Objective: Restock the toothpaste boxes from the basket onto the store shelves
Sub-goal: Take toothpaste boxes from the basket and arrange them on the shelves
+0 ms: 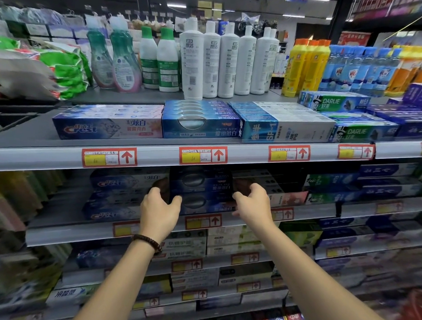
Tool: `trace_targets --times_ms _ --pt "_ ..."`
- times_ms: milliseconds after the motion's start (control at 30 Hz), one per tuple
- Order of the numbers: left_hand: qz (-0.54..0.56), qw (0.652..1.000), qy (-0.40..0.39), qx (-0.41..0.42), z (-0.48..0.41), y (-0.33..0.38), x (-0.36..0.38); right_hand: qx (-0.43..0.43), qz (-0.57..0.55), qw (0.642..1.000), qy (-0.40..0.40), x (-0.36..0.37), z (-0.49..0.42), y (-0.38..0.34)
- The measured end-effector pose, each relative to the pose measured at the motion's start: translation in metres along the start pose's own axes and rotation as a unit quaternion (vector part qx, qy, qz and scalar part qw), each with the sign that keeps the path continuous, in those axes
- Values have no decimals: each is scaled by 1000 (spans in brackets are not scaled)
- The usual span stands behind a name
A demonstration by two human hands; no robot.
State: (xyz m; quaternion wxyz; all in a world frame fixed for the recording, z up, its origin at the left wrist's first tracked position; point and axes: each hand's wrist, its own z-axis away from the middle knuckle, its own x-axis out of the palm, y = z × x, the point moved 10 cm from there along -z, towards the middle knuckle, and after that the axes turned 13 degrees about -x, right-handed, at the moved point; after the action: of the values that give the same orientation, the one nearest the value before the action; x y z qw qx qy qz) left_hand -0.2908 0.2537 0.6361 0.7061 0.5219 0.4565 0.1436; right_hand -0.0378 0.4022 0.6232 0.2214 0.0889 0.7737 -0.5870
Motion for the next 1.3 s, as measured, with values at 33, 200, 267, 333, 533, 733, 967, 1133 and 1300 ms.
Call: trace_targets --times_ms 33,200,267,333,533,733,967,1133,1300 --pt "-4 1000 6 3 0 0 -1 -3 -7 1000 8 0 1 2" --pt "-4 1000 20 15 5 -3 0 -26 -70 997 37 -4 8 6" --pt "18 999 13 29 11 -3 3 -31 -85 995 39 -9 14 8" --pt "49 998 1 35 19 -4 6 -44 -84 995 35 -14 22 9" --pt "94 994 -43 42 49 -5 24 -44 -113 992 18 -22 47 30" --pt "94 993 -59 28 81 -11 41 -41 -117 992 -11 -38 69 46" --pt "72 995 -66 7 122 -26 65 -35 -115 992 -42 -56 98 77" --pt "60 995 -85 -9 147 -46 91 -8 -129 990 -56 -64 122 106" --pt "41 991 -126 -13 168 -58 125 19 -134 990 -41 -79 151 131"
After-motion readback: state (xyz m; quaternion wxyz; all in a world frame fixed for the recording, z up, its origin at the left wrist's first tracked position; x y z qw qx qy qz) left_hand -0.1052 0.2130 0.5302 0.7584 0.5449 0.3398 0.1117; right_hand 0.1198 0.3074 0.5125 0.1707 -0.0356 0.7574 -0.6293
